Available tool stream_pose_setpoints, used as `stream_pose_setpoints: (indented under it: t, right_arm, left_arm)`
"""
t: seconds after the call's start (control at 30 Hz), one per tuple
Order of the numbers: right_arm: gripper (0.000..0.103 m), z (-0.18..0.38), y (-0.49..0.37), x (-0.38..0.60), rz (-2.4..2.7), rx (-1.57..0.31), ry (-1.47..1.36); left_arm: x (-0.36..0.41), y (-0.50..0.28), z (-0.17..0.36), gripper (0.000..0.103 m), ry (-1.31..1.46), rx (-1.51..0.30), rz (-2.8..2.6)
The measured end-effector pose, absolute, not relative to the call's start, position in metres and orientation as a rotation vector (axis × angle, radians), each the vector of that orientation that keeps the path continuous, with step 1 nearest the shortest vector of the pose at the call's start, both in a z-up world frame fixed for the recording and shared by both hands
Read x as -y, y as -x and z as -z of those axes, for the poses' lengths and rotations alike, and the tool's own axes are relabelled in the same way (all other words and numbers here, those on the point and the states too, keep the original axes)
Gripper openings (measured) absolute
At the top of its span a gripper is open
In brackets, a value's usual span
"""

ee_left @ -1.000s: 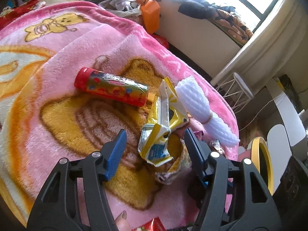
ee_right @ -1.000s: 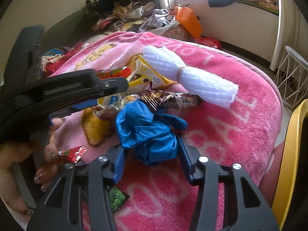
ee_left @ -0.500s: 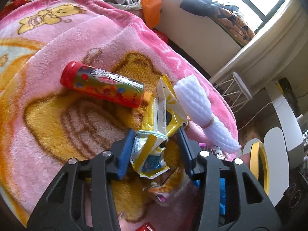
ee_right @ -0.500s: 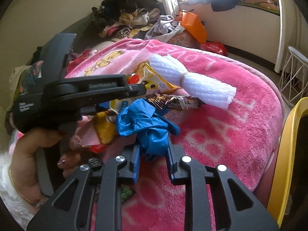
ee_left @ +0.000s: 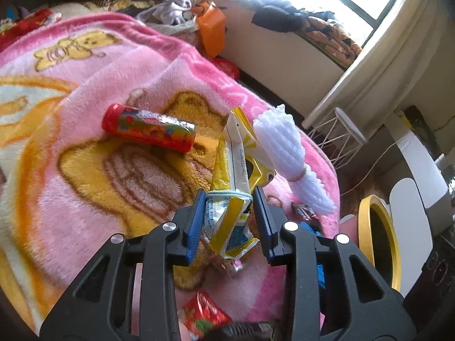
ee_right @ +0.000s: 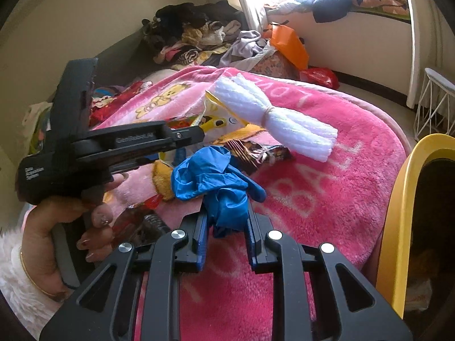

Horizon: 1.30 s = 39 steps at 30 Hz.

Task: Collect trash
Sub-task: 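Grasp the blue plastic with the right gripper while the left grasps the yellow chip bag, then lift both held items and carry them over the yellow bin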

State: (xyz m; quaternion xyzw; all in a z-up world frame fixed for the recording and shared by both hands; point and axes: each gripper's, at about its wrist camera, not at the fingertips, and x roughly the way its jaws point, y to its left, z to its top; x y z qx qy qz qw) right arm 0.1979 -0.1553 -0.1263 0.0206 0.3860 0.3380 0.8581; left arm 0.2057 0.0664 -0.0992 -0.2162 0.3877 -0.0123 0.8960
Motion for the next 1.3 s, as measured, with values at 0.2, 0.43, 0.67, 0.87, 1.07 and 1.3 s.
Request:
stream_pose_setpoints:
  t: [0.2, 0.43, 0.67, 0.87, 1.07, 1.3]
  right_arm:
    - [0.021, 0.120, -0.185, 0.153, -0.735, -0.792, -0.021]
    - [0.020, 0.114, -0.174, 0.148, -0.759, -0.778, 0.007]
    - [0.017, 0.109, -0.168, 0.146, -0.764, -0.756, 0.011]
    - [0.017, 0.103, -0.165, 0.154, -0.762, -0.745, -0.024]
    - [0.017, 0.094, -0.163, 0.164, -0.742, -0.720, -0.046]
    - [0.017, 0.083, -0.164, 0.178, -0.701, -0.684, -0.071]
  left_arm:
    - [-0.069, -0.183, 0.080, 0.027, 0.424, -0.740, -0.020]
    - [-0.078, -0.163, 0.065, 0.027, 0.408, -0.700, -0.024]
    - [-0.080, -0.150, 0.055, 0.027, 0.401, -0.678, -0.012]
    - [-0.076, -0.144, 0.048, 0.027, 0.399, -0.663, 0.012]
    - [-0.069, -0.140, 0.042, 0.027, 0.399, -0.654, 0.041]
    - [-0.057, -0.137, 0.035, 0.027, 0.406, -0.650, 0.087]
